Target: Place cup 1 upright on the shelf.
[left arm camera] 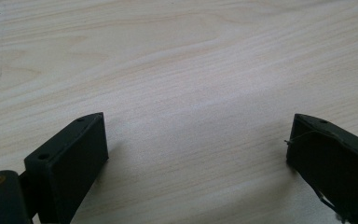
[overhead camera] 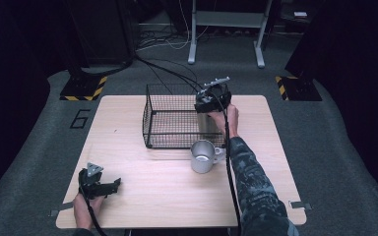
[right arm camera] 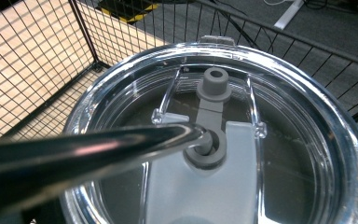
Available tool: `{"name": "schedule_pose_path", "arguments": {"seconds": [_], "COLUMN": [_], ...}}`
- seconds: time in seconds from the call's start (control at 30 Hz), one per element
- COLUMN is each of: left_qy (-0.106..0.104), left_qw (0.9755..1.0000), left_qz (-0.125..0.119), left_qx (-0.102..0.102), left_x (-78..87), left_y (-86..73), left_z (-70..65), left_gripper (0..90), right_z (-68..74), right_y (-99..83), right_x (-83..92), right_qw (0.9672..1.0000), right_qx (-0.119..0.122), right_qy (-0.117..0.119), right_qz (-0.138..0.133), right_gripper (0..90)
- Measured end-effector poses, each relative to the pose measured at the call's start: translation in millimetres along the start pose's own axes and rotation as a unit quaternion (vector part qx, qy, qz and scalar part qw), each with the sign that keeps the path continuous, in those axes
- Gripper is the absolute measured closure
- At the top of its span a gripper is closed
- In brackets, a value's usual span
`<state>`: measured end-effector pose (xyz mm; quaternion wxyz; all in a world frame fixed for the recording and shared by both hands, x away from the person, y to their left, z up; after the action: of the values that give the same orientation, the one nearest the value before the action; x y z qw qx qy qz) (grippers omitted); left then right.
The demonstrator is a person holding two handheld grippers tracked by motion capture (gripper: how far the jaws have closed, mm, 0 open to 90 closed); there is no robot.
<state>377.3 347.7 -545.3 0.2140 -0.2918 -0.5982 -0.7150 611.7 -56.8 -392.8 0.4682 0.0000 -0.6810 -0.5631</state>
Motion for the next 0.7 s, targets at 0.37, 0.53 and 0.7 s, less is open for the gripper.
{"name": "schedule_pose_path", "arguments": {"seconds": [0.37, 0.53, 0.7], "left_qy": [0.000, 0.000, 0.000], "left_qw": [1.0000, 1.0000, 1.0000], "left_qz": [0.000, 0.000, 0.000], "left_qx": [0.000, 0.000, 0.000], "left_x": [0.0, 0.0, 0.0], "left_y": [0.0, 0.0, 0.0], "left_z": [0.0, 0.0, 0.0], "left_gripper": [4.9, 4.9, 4.9], "right_z": [-2.8, -1.7, -0.1], "right_y": [-6.2, -6.3, -7.0], "right_x": [-7.0, -8.2, -10.4], "right_qw": [0.9999, 0.9999, 0.9997], "right_qx": [-0.007, -0.009, -0.014], "right_qy": [0.006, 0.010, 0.012], "right_qz": [0.006, 0.008, 0.014], "right_gripper": [3.1, 3.0, 2.9]}}
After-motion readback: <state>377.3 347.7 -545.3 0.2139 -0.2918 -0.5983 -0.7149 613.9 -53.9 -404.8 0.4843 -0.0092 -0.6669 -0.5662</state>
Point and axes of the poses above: each handheld gripper's, and its own axes: x roughly backward along the jaws, y roughly out of its top, z roughly to its left, the point moved 2 cm from there along -x, roughly forward along the jaws, and after that the axes turned 10 degrees about y, right-handed, at the moved point
